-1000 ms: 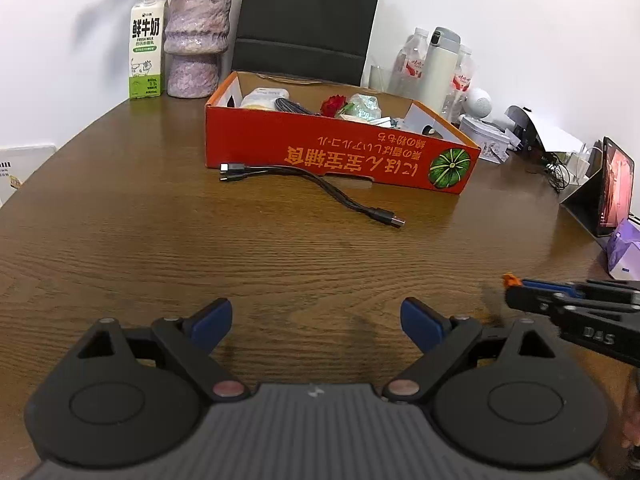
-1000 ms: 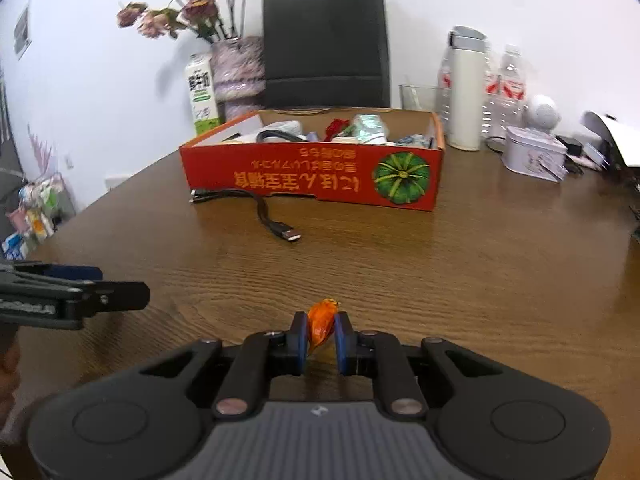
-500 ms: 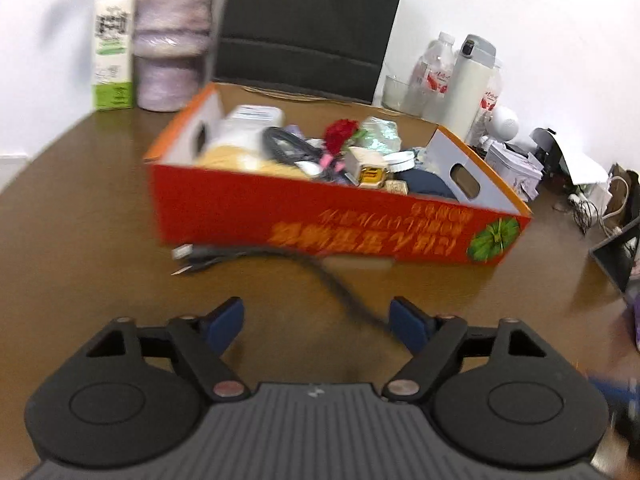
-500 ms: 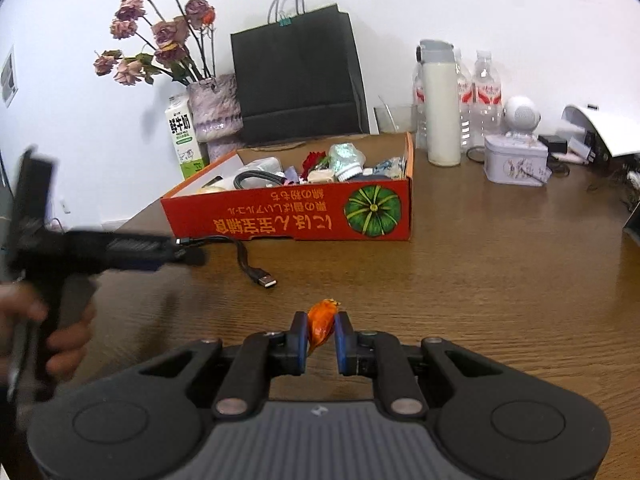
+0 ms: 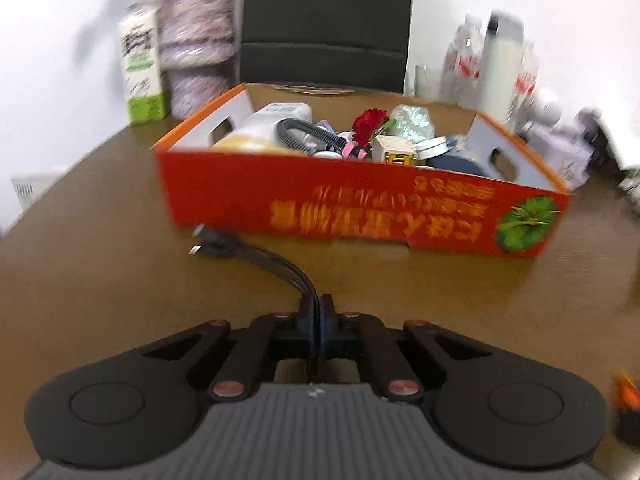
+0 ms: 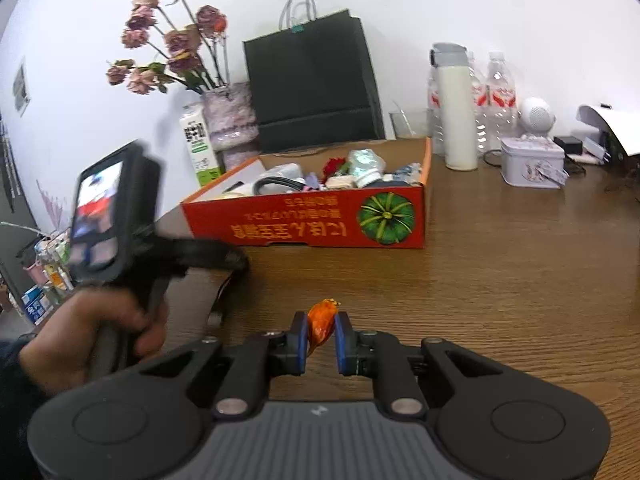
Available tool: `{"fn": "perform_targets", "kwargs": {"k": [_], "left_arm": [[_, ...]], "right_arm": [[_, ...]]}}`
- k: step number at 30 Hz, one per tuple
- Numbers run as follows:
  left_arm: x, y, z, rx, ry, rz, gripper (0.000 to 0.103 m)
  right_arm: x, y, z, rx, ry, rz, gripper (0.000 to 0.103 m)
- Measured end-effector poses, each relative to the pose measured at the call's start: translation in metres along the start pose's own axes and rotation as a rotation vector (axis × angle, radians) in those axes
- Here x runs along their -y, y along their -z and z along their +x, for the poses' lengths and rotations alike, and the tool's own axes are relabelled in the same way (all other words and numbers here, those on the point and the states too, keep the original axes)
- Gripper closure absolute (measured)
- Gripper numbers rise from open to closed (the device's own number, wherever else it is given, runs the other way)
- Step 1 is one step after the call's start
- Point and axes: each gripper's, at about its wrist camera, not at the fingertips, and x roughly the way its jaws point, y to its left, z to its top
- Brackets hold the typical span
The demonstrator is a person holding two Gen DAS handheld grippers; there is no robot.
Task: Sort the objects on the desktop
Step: 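Grasp the black USB cable with the left gripper while the right holds the orange ornament, then carry the USB cable and ornament into the box and open both grippers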
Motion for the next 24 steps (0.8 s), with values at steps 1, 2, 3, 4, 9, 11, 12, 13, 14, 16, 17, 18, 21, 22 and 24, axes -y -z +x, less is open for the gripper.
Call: {"fn": "perform_targets", "kwargs": {"k": [1,2,3,4,9,11,12,13,14,16,17,18,21,22,24], "left_arm": [[-0.003,0.008,-0.017,0.015,0.018,-0.014,0.100],[-0.005,0.013,-0.031,0.035,0.031,-0.020,0.100],[-0.007,0.020,-0.049,0.058,0.044,-0.025,0.100],[-0.008,0.023,-0.065,0.078,0.056,-0.027,0.100],[-0.024,0.021,-0.140,0.187,0.101,-0.048,0.100],[-0.027,0.016,-0.157,0.209,0.127,-0.063,0.100],[-0.029,0.015,-0.166,0.225,0.139,-0.068,0.100],[-0.029,0.015,-0.173,0.240,0.144,-0.068,0.100],[-0.029,0.015,-0.178,0.252,0.150,-0.064,0.100],[-0.029,0.014,-0.182,0.263,0.160,-0.066,0.100],[-0.029,0.013,-0.182,0.264,0.167,-0.069,0.100],[-0.030,0.012,-0.181,0.263,0.172,-0.076,0.100],[-0.032,0.002,-0.175,0.270,0.178,-0.081,0.100],[-0.033,-0.002,-0.174,0.275,0.180,-0.081,0.100],[-0.033,-0.016,-0.167,0.290,0.188,-0.074,0.100]], "right_arm": [[-0.003,0.001,-0.002,0.005,-0.006,-0.002,0.090],[-0.005,0.001,-0.005,0.006,-0.014,-0.003,0.090],[-0.008,0.002,-0.007,0.006,-0.018,-0.004,0.090],[-0.012,0.003,-0.009,0.007,-0.017,-0.008,0.090],[-0.030,0.004,-0.024,0.017,-0.032,-0.031,0.090],[-0.039,0.002,-0.033,0.034,-0.035,-0.038,0.090],[-0.042,0.001,-0.038,0.043,-0.037,-0.042,0.090],[-0.046,0.001,-0.043,0.055,-0.037,-0.045,0.090],[-0.049,-0.001,-0.048,0.068,-0.037,-0.049,0.090],[-0.054,-0.005,-0.056,0.088,-0.036,-0.054,0.090],[-0.056,-0.007,-0.060,0.096,-0.033,-0.059,0.090],[-0.058,-0.010,-0.063,0.106,-0.027,-0.066,0.090],[-0.057,-0.021,-0.067,0.130,-0.022,-0.073,0.090],[-0.056,-0.026,-0.066,0.134,-0.020,-0.073,0.090],[-0.052,-0.037,-0.063,0.140,-0.017,-0.069,0.090]]}}
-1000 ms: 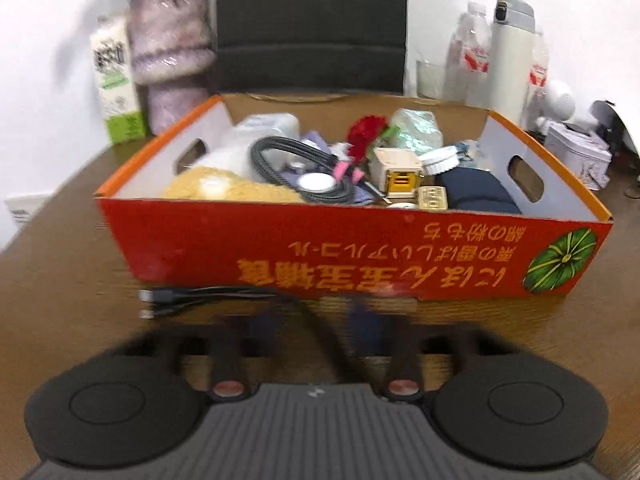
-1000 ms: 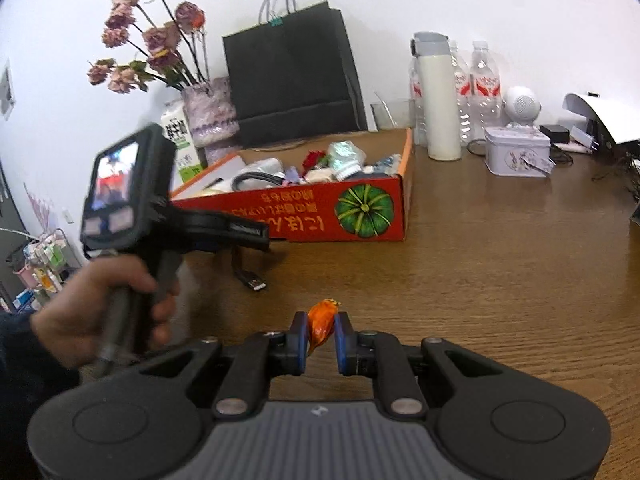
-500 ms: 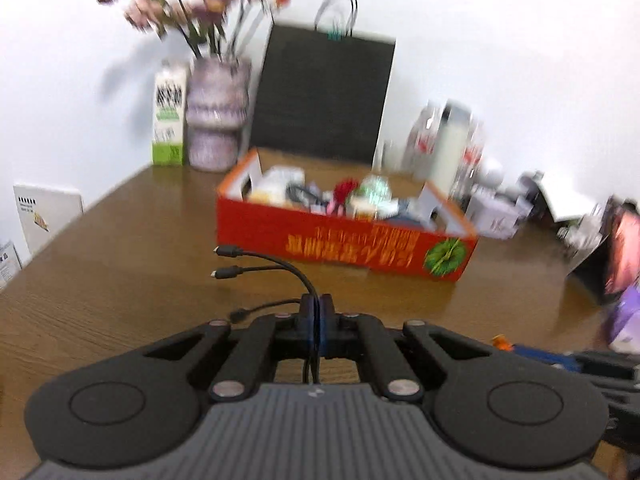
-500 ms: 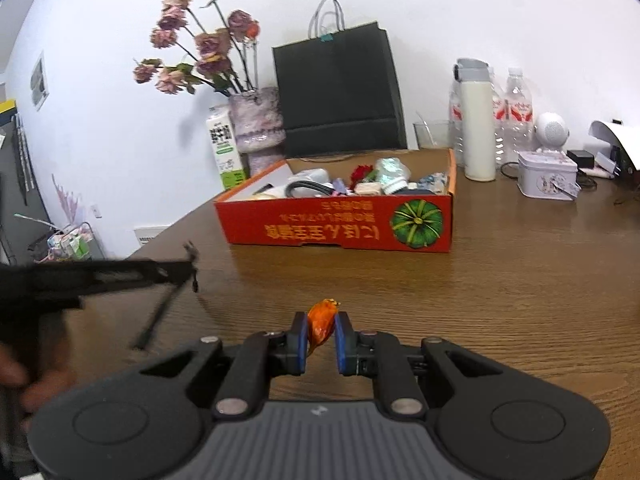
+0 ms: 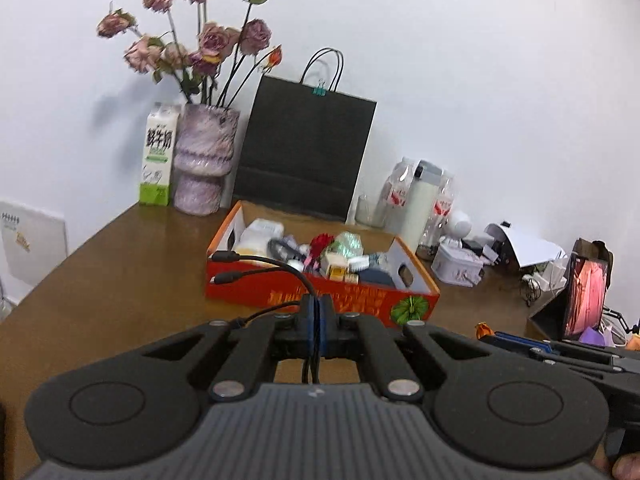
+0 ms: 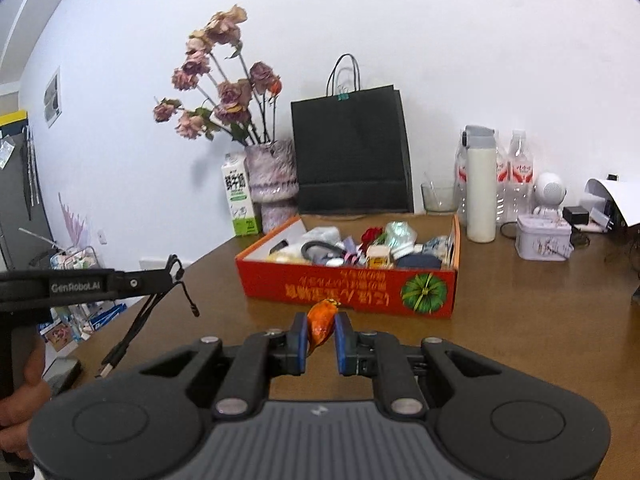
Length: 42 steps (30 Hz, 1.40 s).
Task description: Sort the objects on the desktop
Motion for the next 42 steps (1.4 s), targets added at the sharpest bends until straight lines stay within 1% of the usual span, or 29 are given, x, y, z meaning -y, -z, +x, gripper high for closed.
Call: {"fn": "perform_targets", "kwargs": {"k": [3,5,9,11,12,13,14,15,16,17,20,21,22,23,24,25,26,27,28,29,30,31,32,33,34,36,37,38,42], "left_arm": [[-0.008,-0.025,0.023,0.005,0.010,0.007,0.100],[-0.012,-0.046,0.042,-0.004,0.035,0.009,0.100],[-0.013,-0.088,0.090,-0.027,0.079,0.015,0.100],[-0.011,-0.104,0.122,-0.072,0.129,0.014,0.100],[-0.012,-0.111,0.142,-0.100,0.137,-0.007,0.100],[-0.011,-0.116,0.162,-0.134,0.152,-0.004,0.100],[-0.012,-0.121,0.181,-0.159,0.145,-0.018,0.100],[-0.012,-0.124,0.204,-0.189,0.134,-0.037,0.100],[-0.011,-0.126,0.221,-0.217,0.148,-0.030,0.100],[-0.011,-0.125,0.241,-0.245,0.154,-0.044,0.100],[-0.015,-0.117,0.287,-0.321,0.167,-0.080,0.098],[-0.019,-0.110,0.303,-0.360,0.170,-0.111,0.096],[-0.023,-0.106,0.316,-0.386,0.180,-0.134,0.084],[-0.027,-0.100,0.324,-0.405,0.187,-0.141,0.062],[-0.029,-0.097,0.327,-0.406,0.188,-0.120,0.051],[-0.029,-0.093,0.326,-0.390,0.173,-0.074,0.040],[-0.027,-0.090,0.324,-0.368,0.143,0.000,0.034],[-0.025,-0.085,0.322,-0.358,0.096,0.097,0.031],[-0.023,-0.081,0.321,-0.366,0.053,0.151,0.021],[-0.024,-0.073,0.323,-0.385,-0.007,0.196,0.016],[-0.025,-0.068,0.326,-0.408,-0.044,0.198,0.016],[-0.028,-0.063,0.326,-0.416,-0.057,0.190,0.016],[-0.030,-0.061,0.324,-0.404,-0.059,0.191,0.016],[-0.028,-0.057,0.321,-0.398,-0.065,0.202,0.016],[-0.025,-0.056,0.319,-0.409,-0.075,0.220,0.016],[-0.015,-0.047,0.314,-0.406,-0.104,0.252,0.012],[-0.012,-0.045,0.311,-0.396,-0.102,0.248,0.008],[-0.013,-0.044,0.308,-0.388,-0.093,0.237,0.006],[-0.021,-0.055,0.281,-0.349,-0.097,0.106,0.006]], "right_arm": [[0.009,-0.023,0.015,0.012,0.002,0.004,0.090],[0.017,-0.041,0.029,0.014,-0.001,0.005,0.090],[0.040,-0.083,0.078,-0.014,0.001,0.037,0.090],[0.052,-0.101,0.110,-0.052,0.004,0.049,0.090],[0.059,-0.109,0.129,-0.083,-0.001,0.068,0.090],[0.067,-0.117,0.148,-0.100,-0.001,0.092,0.090],[0.071,-0.123,0.166,-0.123,0.008,0.091,0.090],[0.076,-0.128,0.184,-0.140,0.031,0.093,0.090],[0.082,-0.134,0.202,-0.152,0.063,0.094,0.090],[0.085,-0.137,0.218,-0.170,0.089,0.080,0.090],[0.104,-0.140,0.261,-0.195,0.141,0.105,0.090],[0.111,-0.138,0.274,-0.218,0.150,0.120,0.089],[0.119,-0.135,0.289,-0.242,0.157,0.137,0.087],[0.126,-0.132,0.299,-0.244,0.163,0.152,0.085],[0.131,-0.128,0.307,-0.243,0.167,0.164,0.068],[0.136,-0.123,0.315,-0.257,0.171,0.178,0.054],[0.141,-0.119,0.321,-0.265,0.181,0.196,0.036],[0.143,-0.114,0.323,-0.256,0.189,0.204,0.034],[0.143,-0.109,0.323,-0.237,0.170,0.195,0.034],[0.142,-0.108,0.324,-0.229,0.165,0.190,0.034],[0.142,-0.108,0.323,-0.213,0.173,0.187,0.032],[0.141,-0.108,0.324,-0.199,0.187,0.170,0.033],[0.141,-0.108,0.326,-0.199,0.200,0.153,0.033],[0.143,-0.109,0.328,-0.205,0.201,0.147,0.033],[0.144,-0.110,0.331,-0.207,0.193,0.144,0.034],[0.150,-0.112,0.334,-0.195,0.180,0.129,0.034],[0.154,-0.113,0.335,-0.204,0.178,0.135,0.035],[0.158,-0.113,0.335,-0.218,0.169,0.144,0.035],[0.138,-0.108,0.315,-0.264,0.162,0.109,0.034]]}}
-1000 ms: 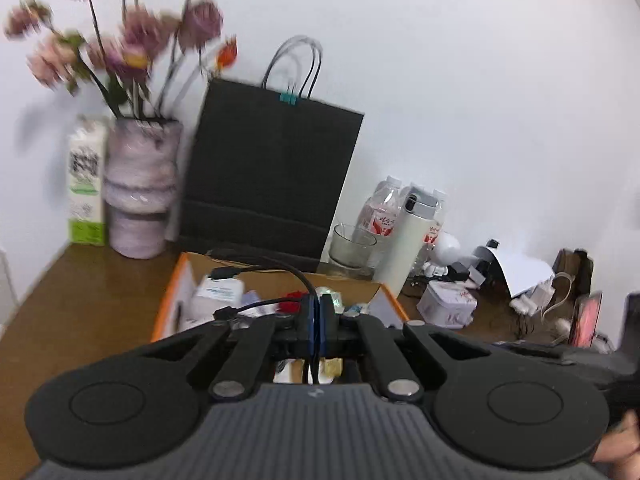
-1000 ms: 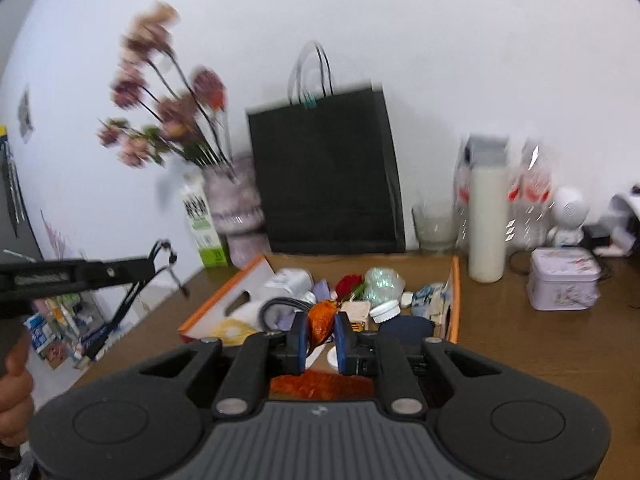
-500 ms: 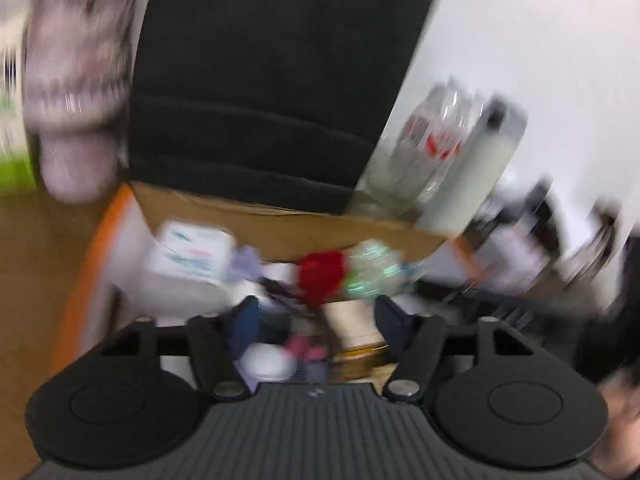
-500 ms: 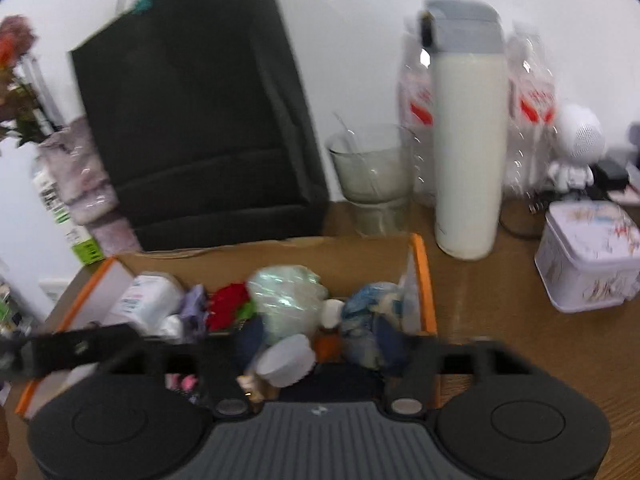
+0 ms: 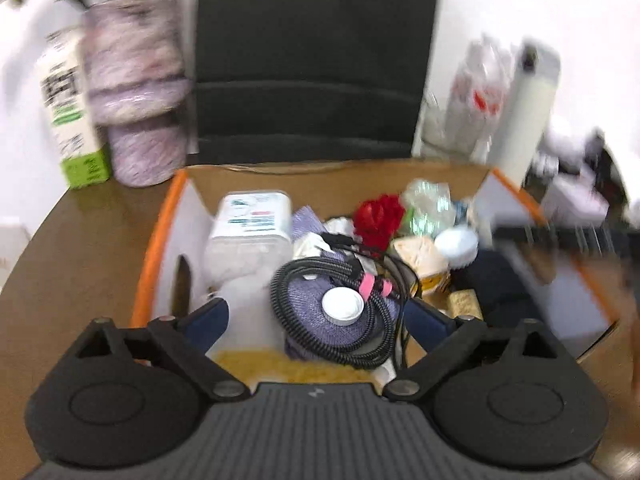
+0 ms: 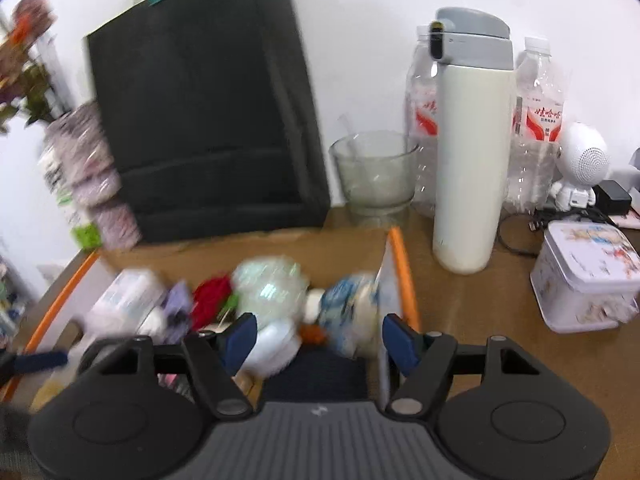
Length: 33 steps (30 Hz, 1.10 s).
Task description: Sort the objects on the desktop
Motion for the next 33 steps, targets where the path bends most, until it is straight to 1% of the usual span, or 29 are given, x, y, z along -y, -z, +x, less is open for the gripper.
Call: {"fn": "perform_targets", "kwargs": {"k": [2,4,6,8,12,15,17,18,20,23,26,28,31,33], "left_arm": [[-0.003,0.005,-0.025,0.034,-0.010,-0.059,0.003],[-0.005,0.018,-0.053,0.076,-0.006,-0.100,0.001],[-0.005,0.034,-0.077,0.105,-0.005,-0.103,0.000],[-0.002,0.054,-0.099,0.118,-0.014,-0.089,0.000],[-0.001,0.098,-0.130,0.100,-0.026,-0.067,0.000],[-0.005,0.135,-0.152,0.105,-0.039,-0.091,0.000],[-0.007,0.160,-0.161,0.092,-0.029,-0.114,0.000],[-0.006,0.175,-0.167,0.082,-0.021,-0.111,0.000],[-0.004,0.197,-0.177,0.074,-0.029,-0.106,0.000],[-0.002,0.230,-0.202,0.082,-0.050,-0.109,0.000],[0.001,0.248,-0.225,0.092,-0.043,-0.110,0.000],[0.003,0.255,-0.243,0.116,-0.057,-0.122,0.000],[0.007,0.264,-0.266,0.151,-0.041,-0.130,0.000],[0.010,0.267,-0.273,0.166,-0.041,-0.116,0.000]], "right_arm": [[-0.014,0.014,-0.025,-0.006,-0.033,-0.030,0.030],[-0.027,0.033,-0.051,-0.012,-0.044,-0.055,0.025],[-0.037,0.050,-0.074,-0.011,-0.048,-0.071,0.024],[-0.046,0.069,-0.095,0.001,-0.032,-0.075,0.023],[-0.066,0.106,-0.133,0.033,0.010,-0.113,0.020],[-0.076,0.138,-0.162,0.049,0.000,-0.110,0.017],[-0.082,0.161,-0.179,0.056,-0.009,-0.101,0.016],[-0.085,0.174,-0.187,0.059,-0.011,-0.094,0.015],[-0.090,0.200,-0.200,0.058,0.006,-0.089,0.015],[-0.090,0.234,-0.220,0.058,0.021,-0.080,0.015],[-0.085,0.263,-0.241,0.047,0.007,-0.048,0.015],[-0.084,0.278,-0.254,0.039,0.009,-0.051,0.015],[-0.082,0.291,-0.277,0.032,0.021,-0.050,0.015],[-0.083,0.296,-0.291,0.037,0.007,-0.049,0.011]]}}
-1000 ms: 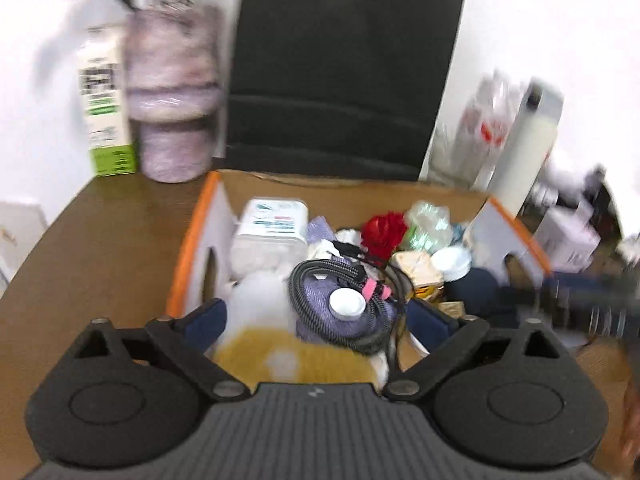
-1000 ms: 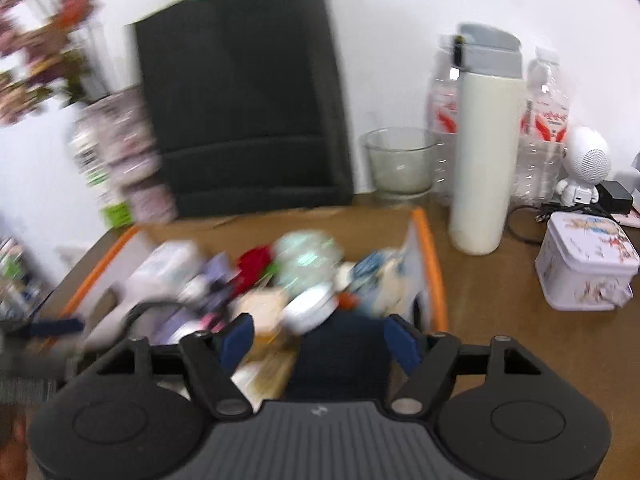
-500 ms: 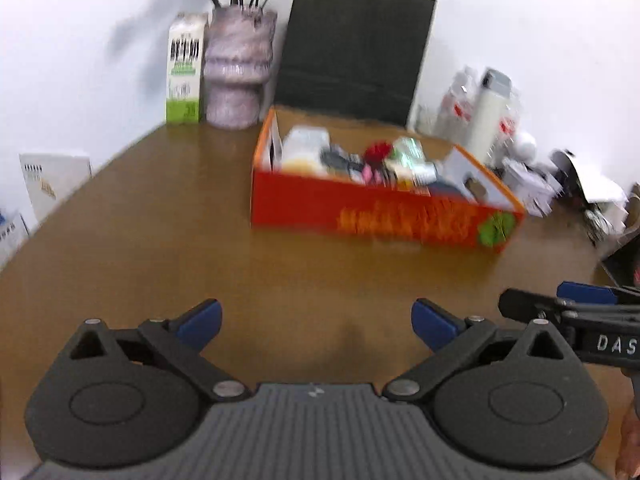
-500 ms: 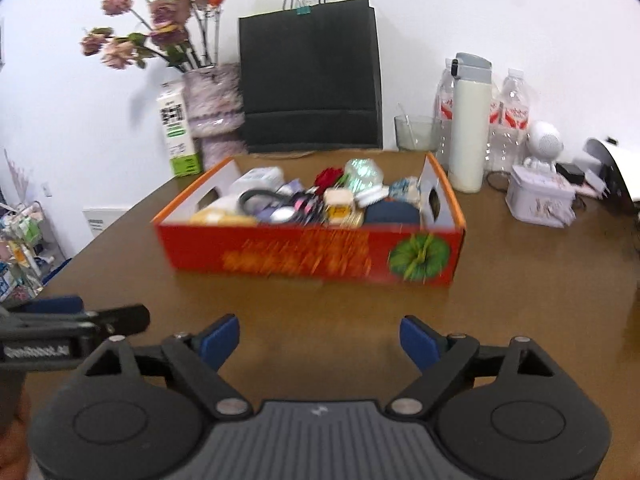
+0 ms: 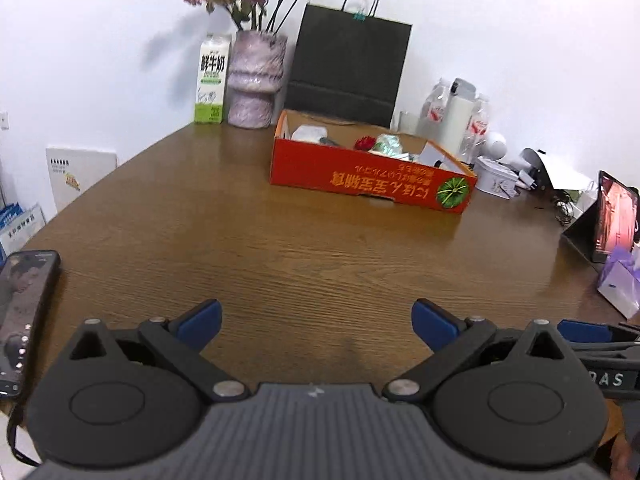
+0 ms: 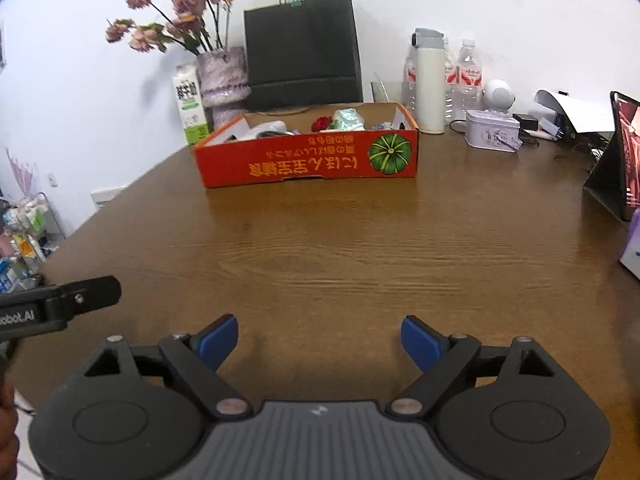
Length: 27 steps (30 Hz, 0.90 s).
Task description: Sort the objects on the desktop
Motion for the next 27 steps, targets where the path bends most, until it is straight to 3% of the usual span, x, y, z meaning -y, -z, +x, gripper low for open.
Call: {"fn": "perform_targets", "kwargs": {"k": [3,9,13,15,18,21,27], "left_arm": [[0.003,0.000,0.008,0.011,-0.018,0.033,0.000],[-0.007,-0.004,0.055,-0.103,-0.052,0.041,0.000],[0.002,-0.013,0.098,-0.119,-0.135,0.158,0.000],[0.005,-0.020,0.115,-0.141,-0.121,0.181,0.000],[0.004,-0.026,0.129,-0.146,-0.080,0.156,0.000],[0.003,-0.027,0.136,-0.128,-0.105,0.129,0.000],[0.001,-0.031,0.143,-0.121,-0.111,0.110,0.000]], "right_arm": [[-0.006,0.003,-0.009,0.017,-0.005,-0.033,0.008],[-0.008,-0.002,0.024,0.006,0.040,-0.046,0.007],[-0.007,-0.009,0.055,-0.004,0.038,-0.068,0.007],[-0.006,-0.017,0.075,-0.021,0.040,-0.069,0.007],[-0.004,-0.028,0.099,-0.034,0.056,-0.064,0.007],[-0.006,-0.036,0.116,-0.039,0.089,-0.072,0.000],[-0.005,-0.043,0.128,-0.037,0.095,-0.067,0.000]]}}
